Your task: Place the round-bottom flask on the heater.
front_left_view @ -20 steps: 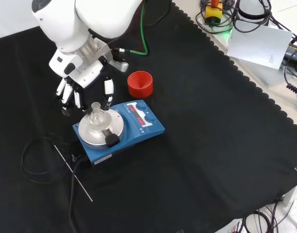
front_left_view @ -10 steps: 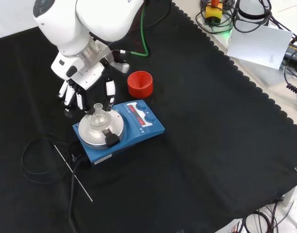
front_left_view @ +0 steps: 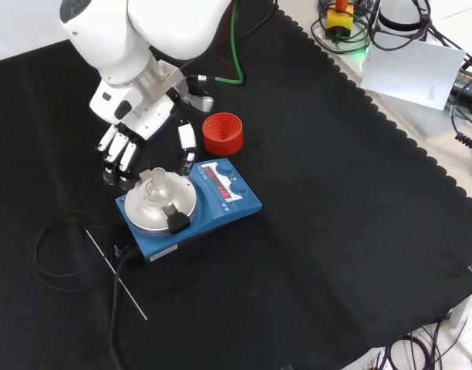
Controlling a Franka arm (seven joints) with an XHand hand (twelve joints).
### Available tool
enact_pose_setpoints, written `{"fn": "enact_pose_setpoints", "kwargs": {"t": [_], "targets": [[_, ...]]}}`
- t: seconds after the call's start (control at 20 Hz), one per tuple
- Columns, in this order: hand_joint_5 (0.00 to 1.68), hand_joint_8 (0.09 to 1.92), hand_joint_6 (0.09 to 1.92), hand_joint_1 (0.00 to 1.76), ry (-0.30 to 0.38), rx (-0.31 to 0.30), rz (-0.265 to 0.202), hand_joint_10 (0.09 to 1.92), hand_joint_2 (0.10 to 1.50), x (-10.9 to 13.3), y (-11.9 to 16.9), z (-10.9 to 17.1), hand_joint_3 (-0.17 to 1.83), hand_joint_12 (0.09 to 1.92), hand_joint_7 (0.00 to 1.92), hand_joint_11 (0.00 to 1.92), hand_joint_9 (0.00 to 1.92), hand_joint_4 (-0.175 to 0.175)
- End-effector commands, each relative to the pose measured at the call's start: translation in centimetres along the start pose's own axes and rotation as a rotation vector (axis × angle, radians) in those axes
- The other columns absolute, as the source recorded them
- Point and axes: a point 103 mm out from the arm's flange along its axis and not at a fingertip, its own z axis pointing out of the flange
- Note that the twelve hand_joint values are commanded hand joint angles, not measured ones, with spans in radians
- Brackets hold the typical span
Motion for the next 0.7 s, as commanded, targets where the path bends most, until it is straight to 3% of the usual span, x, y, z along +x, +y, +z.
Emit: {"fn": "enact_pose_setpoints", "kwargs": {"t": [0.05, 0.7], "targets": [[0.33, 0.68, 0.31, 0.80, -0.014, -0.032, 0.017, 0.74, 0.61, 1.0, -2.0, -0.7, 0.44, 1.43, 0.02, 0.07, 0.30, -0.043], [0.35, 0.68, 0.21, 0.79, -0.020, -0.124, 0.118, 0.74, 0.63, 1.6, -12.5, -1.4, 0.42, 1.43, 0.03, 0.05, 0.30, -0.043]]}}
